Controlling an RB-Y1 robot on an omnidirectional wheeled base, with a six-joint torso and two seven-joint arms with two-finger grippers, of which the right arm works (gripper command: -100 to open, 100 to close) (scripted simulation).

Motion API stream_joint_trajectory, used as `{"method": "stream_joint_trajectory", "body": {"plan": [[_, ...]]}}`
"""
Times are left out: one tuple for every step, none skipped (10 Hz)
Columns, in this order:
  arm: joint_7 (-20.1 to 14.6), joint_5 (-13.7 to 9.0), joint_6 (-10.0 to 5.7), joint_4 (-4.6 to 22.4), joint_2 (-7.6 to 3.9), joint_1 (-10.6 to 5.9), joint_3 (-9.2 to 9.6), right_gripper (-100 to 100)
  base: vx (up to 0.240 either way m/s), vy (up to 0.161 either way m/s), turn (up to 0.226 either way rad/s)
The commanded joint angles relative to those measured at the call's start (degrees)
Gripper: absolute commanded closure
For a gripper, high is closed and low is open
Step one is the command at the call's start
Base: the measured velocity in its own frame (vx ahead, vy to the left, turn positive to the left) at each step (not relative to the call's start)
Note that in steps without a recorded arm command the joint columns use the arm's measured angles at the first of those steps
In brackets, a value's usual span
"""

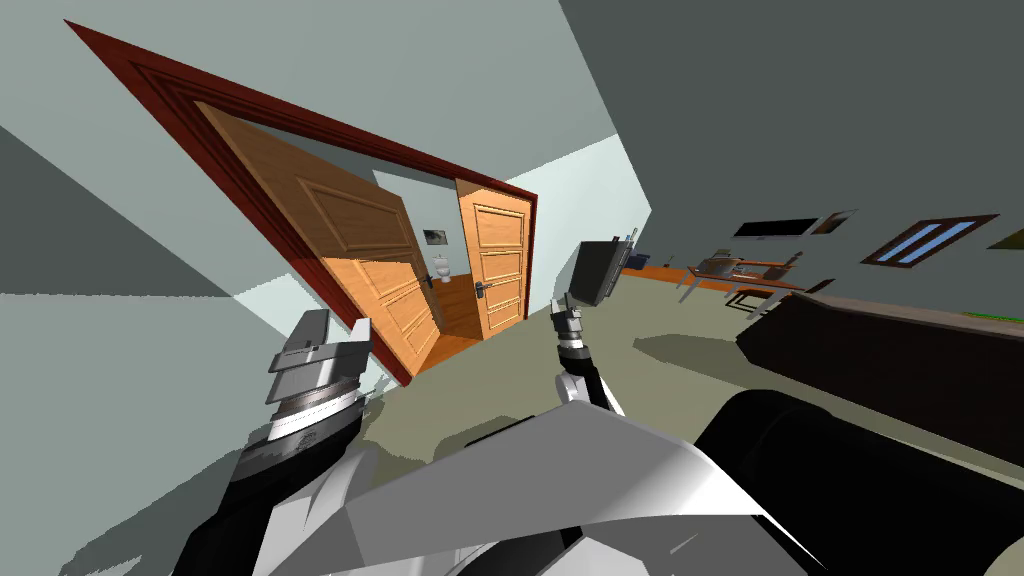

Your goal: Push the door open

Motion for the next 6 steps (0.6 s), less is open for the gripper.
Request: {"method": "stream_joint_trajectory", "body": {"plan": [[0.03,0.08,0.39,1.65,-0.60,-0.94,0.01,-100,0.117,-0.101,0.033],[0.04,0.11,0.52,2.20,-0.78,-1.26,0.01,-100,0.152,0.018,0.073],[0.07,0.16,0.78,3.31,-1.15,-1.89,0.01,-100,0.156,0.044,0.031],[0.08,0.20,0.97,4.11,-1.37,-2.34,0.01,-100,0.145,0.029,0.023],[0.10,0.24,1.16,4.90,-1.59,-2.80,0.02,-100,0.118,0.015,0.028],[0.13,0.32,1.53,6.49,-2.03,-3.71,0.02,-100,0.122,-0.005,0.049]]}}
